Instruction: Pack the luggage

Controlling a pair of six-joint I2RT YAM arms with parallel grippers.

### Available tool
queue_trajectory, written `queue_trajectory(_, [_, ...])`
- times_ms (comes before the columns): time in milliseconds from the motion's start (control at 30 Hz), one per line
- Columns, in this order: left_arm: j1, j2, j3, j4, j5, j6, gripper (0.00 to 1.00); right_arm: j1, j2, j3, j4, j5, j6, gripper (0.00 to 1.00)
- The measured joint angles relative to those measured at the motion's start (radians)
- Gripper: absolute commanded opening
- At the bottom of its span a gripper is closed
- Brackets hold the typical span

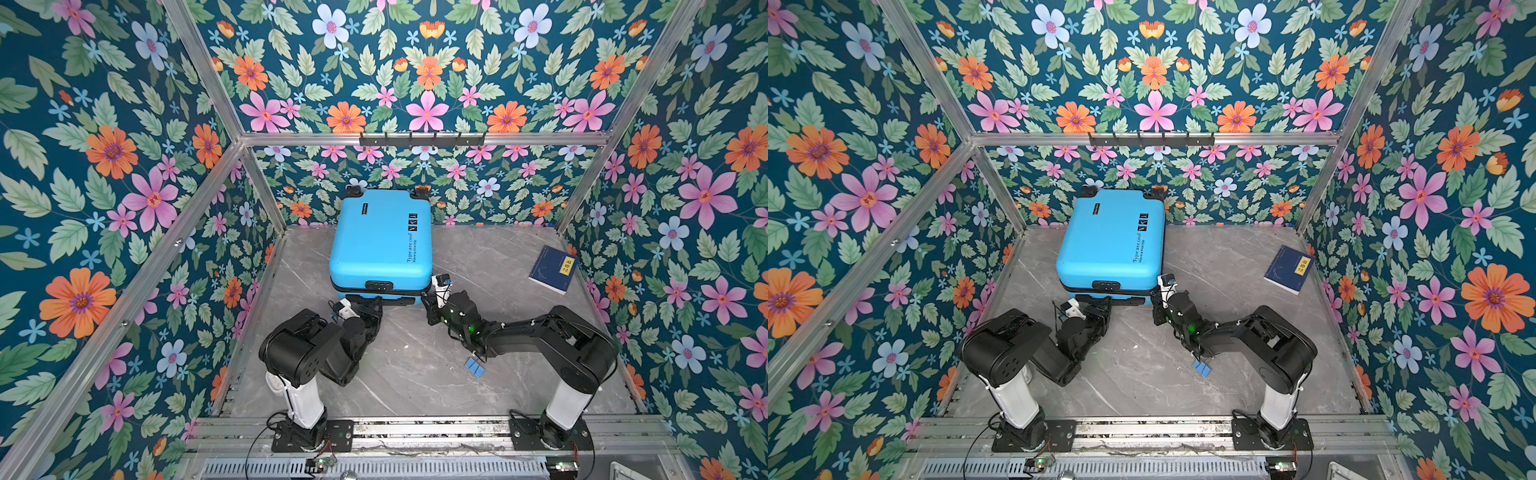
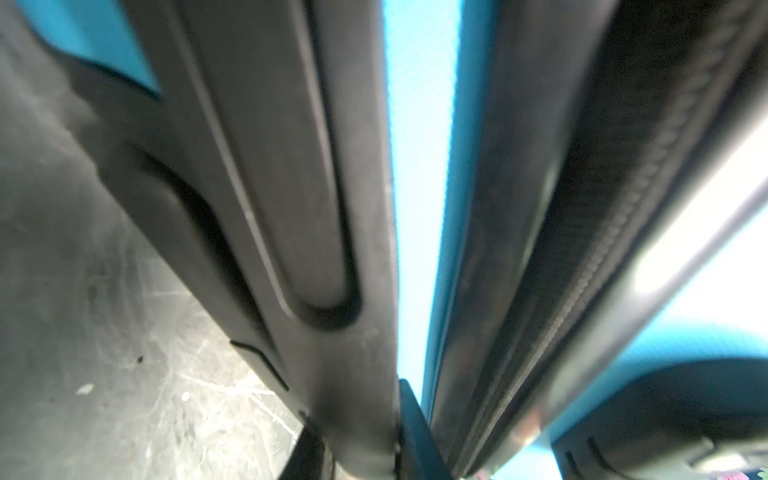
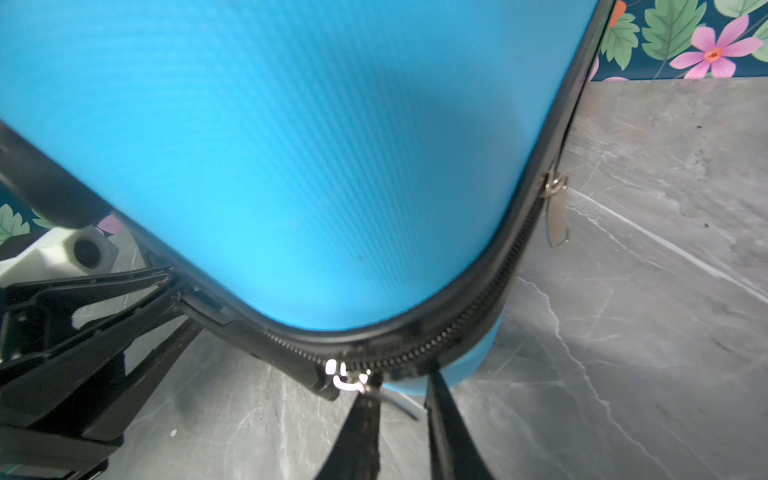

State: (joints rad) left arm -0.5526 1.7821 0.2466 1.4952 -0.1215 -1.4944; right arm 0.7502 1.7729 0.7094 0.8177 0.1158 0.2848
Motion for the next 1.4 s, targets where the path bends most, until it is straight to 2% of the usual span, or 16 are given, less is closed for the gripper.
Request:
queue_trajectory(167, [-0.001,-0.002,-0.003,0.000,0.013,-0.007,0.00,0.006,-0.003,0.000,-0.004,-0.008,-0.006,0.00])
queue_trajectory(1033, [0.002,-0.051,-0.123,0.021,0.030,-0.042,0.00,-0.030,-0.068,-0.061,-0.059,-0.055,-0.029,0.00])
queue_trajectory(1400, [0.010,-0.072,-0.165,0.046,0.047,-0.051,0.00,-0.065,-0.067,-0.011,-0.112,-0.078,-0.034,0.00])
